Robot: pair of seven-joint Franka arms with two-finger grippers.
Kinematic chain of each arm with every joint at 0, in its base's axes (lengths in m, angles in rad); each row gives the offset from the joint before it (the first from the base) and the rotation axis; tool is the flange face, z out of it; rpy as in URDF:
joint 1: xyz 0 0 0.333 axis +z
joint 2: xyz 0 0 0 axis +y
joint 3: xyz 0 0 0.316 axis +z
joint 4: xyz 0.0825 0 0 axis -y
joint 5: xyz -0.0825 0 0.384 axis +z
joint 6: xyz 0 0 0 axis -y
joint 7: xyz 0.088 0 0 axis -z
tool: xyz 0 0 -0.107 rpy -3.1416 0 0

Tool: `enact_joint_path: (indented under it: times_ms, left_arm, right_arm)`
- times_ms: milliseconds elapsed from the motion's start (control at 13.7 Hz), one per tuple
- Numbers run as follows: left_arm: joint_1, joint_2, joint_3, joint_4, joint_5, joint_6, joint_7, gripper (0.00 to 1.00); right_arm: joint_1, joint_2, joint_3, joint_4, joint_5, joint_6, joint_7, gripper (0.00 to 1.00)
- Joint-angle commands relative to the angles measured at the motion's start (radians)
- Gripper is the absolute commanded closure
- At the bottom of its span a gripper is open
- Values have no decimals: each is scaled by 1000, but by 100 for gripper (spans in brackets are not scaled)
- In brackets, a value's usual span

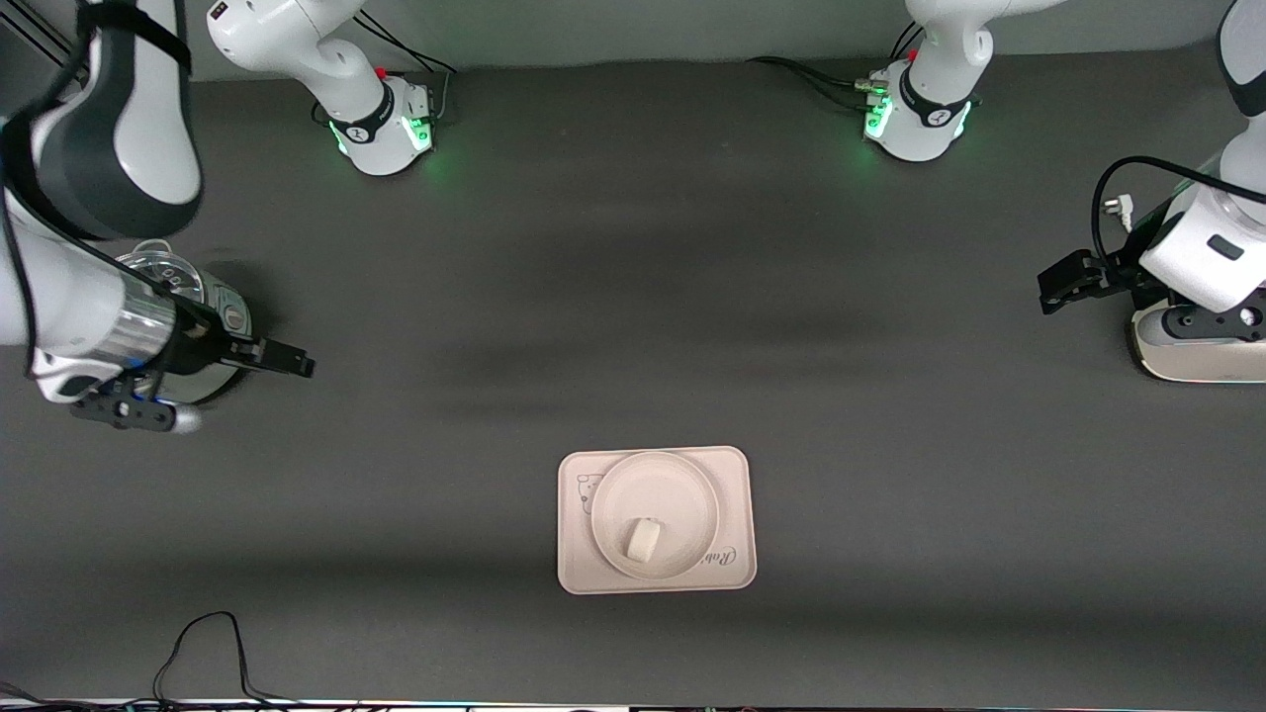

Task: Place bun in plate and plate on tray

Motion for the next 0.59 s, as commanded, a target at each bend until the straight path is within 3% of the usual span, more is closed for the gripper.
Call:
enact_joint_path:
  times_ms: [0, 293, 512]
  left_arm:
    - [-8, -11, 3, 13, 16, -22, -17, 0]
    - [-4, -15, 5, 10, 5, -42, -16, 0]
    - [-6, -15, 5, 11, 5, -38, -17, 0]
  right_arm:
    - [-147, -88, 181, -70, -87, -14, -14, 0]
    - [-540, -260, 580, -237, -179, 23, -17, 0]
    - [-779, -339, 803, -295, -179, 32, -64, 0]
